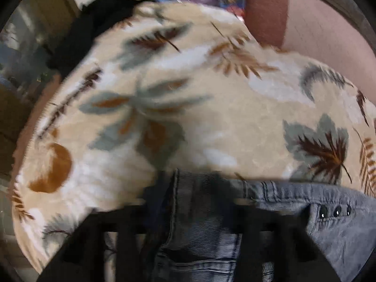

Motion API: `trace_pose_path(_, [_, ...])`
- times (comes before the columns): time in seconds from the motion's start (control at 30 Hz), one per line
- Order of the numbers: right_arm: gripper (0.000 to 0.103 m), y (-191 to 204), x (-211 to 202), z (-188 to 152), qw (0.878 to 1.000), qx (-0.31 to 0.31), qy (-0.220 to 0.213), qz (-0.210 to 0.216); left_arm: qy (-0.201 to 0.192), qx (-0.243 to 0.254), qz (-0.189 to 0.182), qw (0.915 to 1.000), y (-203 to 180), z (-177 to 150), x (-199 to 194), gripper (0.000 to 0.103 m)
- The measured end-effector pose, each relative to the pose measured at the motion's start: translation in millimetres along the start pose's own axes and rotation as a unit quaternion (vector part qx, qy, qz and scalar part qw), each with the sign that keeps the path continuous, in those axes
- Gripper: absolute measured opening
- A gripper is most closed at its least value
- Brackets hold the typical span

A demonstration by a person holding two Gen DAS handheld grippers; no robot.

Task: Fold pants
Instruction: 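Grasp one leg hem with the left gripper while the right gripper grasps the other hem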

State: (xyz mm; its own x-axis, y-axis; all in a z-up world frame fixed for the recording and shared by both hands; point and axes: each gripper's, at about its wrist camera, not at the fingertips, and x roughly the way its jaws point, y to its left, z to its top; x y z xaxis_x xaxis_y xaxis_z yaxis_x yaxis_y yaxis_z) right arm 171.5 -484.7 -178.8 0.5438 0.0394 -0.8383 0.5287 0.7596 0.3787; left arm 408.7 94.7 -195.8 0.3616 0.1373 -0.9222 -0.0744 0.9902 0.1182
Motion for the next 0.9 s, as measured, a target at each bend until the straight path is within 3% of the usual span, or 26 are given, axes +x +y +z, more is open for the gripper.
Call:
trace_pose_path(0.07, [0.063, -7.2, 8.1, -2.4, 1.0, 0.026, 0.012, 0.004, -0.017, 0.012, 0.008, 0.9998, -1.2, -2.7, 0.1, 0.027])
trace_pose_path(0.13, [0.05, -14.3, 11.5, -3.3, 0.999, 0.048, 0.005, 0.015, -0.026, 0.013, 0.01, 0.9995, 0.5, -3.7, -2.2, 0.013])
trace_pose_path(0.23, [0.032, -16.1, 20.9, -0.7, 0.997, 0.062, 0.015, 0.044, -0.029, 0.009, -0.009, 0.9995, 9.8, -2.3, -7.4, 0.007])
trace_pose_path(0.27, [0.018, -14.9, 22.3, -0.3, 0.997, 0.062, 0.016, 0.052, -0.031, 0.005, -0.015, 0.9994, 13.6, -1.5, -10.2, 0.007])
trace_pose_path(0.67, [0.014, -10.4, -54.7, -13.6, 0.99, 0.067, -0.07, 0.101, -0.105, -0.02, -0.119, 0.9872, 50.6, -18.3, -94.0, 0.005])
trace_pose_path(0.9, [0.014, -36.7, -99.0, -41.7, 0.987, 0.074, -0.086, 0.113, -0.151, -0.015, -0.148, 0.9772, 72.8, -76.3, -157.3, 0.005])
